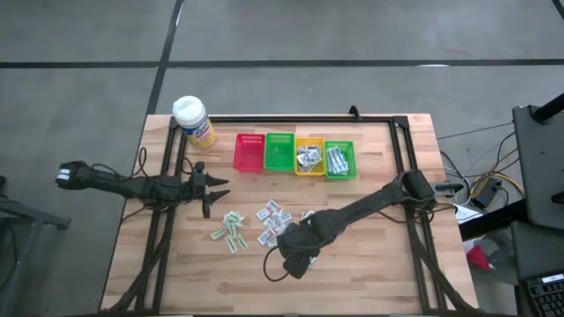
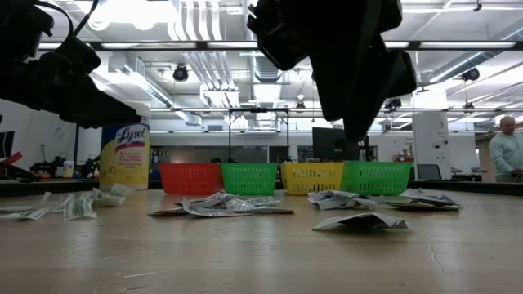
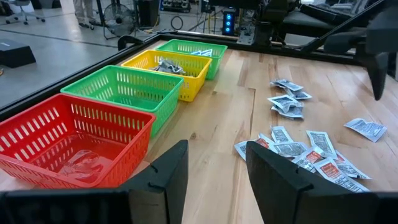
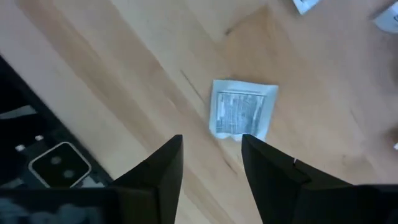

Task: Pick & Place First Aid Supplies
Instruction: Put the blue alcohol pad into the yellow bin

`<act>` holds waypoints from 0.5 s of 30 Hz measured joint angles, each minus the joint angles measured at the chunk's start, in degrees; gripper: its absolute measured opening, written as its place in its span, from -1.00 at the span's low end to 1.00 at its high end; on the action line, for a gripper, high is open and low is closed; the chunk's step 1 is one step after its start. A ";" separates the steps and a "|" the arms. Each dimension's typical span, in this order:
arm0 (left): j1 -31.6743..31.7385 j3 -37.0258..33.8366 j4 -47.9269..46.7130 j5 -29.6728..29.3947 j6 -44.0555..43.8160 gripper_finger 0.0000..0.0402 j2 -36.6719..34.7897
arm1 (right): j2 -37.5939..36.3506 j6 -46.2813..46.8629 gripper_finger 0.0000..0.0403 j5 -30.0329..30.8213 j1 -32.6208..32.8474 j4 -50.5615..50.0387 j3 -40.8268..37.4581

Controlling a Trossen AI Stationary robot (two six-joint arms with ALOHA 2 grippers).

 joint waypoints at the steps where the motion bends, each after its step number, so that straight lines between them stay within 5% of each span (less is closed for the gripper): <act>1: 0.00 -0.01 0.00 0.00 0.00 -0.21 -0.01 | 0.00 -0.17 -0.23 0.00 0.10 1.11 -0.36; 15: 0.00 -0.01 0.00 0.01 0.00 -0.21 -0.01 | 0.00 -2.76 -0.33 0.03 2.46 8.19 -1.01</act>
